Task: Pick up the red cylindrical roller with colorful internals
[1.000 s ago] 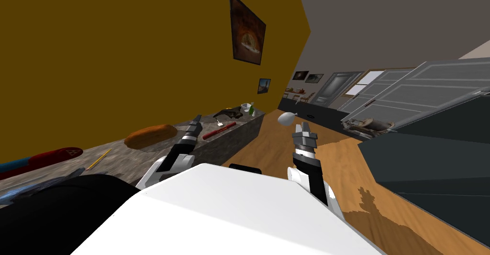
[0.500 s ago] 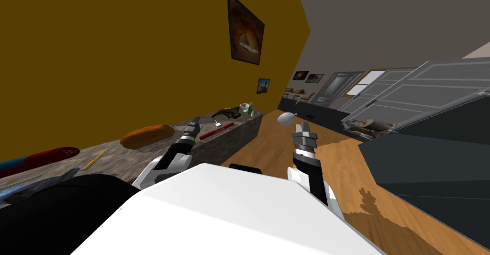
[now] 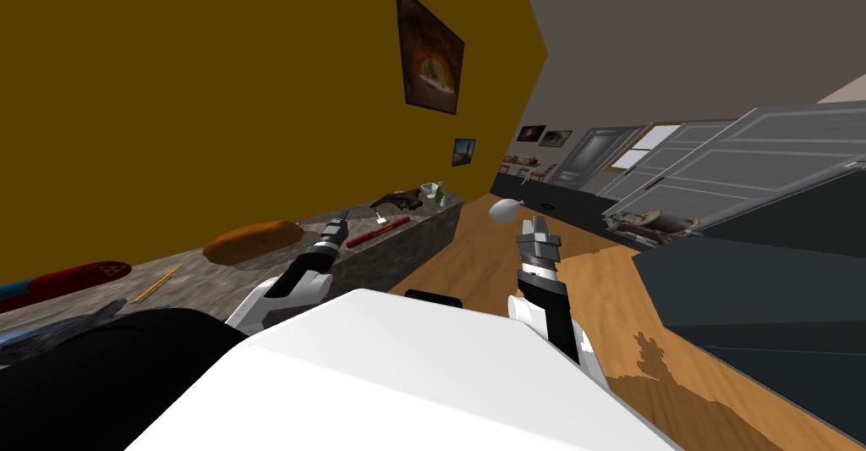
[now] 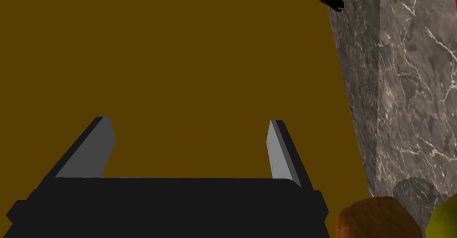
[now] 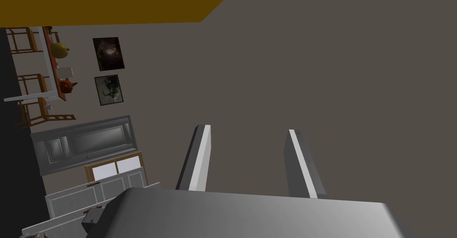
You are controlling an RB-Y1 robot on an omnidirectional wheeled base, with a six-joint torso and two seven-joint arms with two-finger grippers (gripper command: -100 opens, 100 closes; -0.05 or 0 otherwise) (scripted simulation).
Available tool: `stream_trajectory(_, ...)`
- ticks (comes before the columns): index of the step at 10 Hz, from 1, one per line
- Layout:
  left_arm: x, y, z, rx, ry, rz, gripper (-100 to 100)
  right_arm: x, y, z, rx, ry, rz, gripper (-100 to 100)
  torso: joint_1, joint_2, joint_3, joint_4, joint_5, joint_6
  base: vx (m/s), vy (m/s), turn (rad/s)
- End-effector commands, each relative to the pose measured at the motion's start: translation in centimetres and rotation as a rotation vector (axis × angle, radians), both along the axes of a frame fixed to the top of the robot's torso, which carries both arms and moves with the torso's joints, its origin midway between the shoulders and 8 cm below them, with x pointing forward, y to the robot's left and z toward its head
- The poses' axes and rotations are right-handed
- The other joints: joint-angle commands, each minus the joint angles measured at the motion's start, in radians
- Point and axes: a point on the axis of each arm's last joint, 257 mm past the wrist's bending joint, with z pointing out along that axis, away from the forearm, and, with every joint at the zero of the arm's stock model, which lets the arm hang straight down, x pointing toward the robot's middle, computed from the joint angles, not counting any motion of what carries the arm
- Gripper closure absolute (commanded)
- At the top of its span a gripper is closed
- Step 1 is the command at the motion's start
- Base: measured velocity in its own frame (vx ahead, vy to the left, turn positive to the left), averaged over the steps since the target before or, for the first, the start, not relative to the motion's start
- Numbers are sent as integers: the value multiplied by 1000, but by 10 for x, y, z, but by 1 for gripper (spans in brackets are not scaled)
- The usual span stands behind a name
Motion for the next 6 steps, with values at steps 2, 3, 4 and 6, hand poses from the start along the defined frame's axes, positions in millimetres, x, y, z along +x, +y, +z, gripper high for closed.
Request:
stream_trajectory(2, -1, 9, -10, -19, 45, 28, -100, 0, 0, 0, 0, 0, 0, 0, 0, 0, 0, 0, 0, 0, 17, -60, 4)
stream_trajectory(3, -5, 23, -15, -33, 69, 55, -100, 0, 0, 0, 0, 0, 0, 0, 3, 1, 0, 0, 0, 0, 24, -50, -21)
stream_trajectory(4, -6, 25, -21, -41, 91, 64, -100, 0, 0, 0, 0, 0, 0, 0, 2, 0, 0, 0, 0, 0, 26, -59, -5)
stream_trajectory(6, -11, 39, -29, -61, 122, 96, -100, 0, 0, 0, 0, 0, 0, 0, 3, 1, 0, 0, 1, 0, 23, -42, -10)
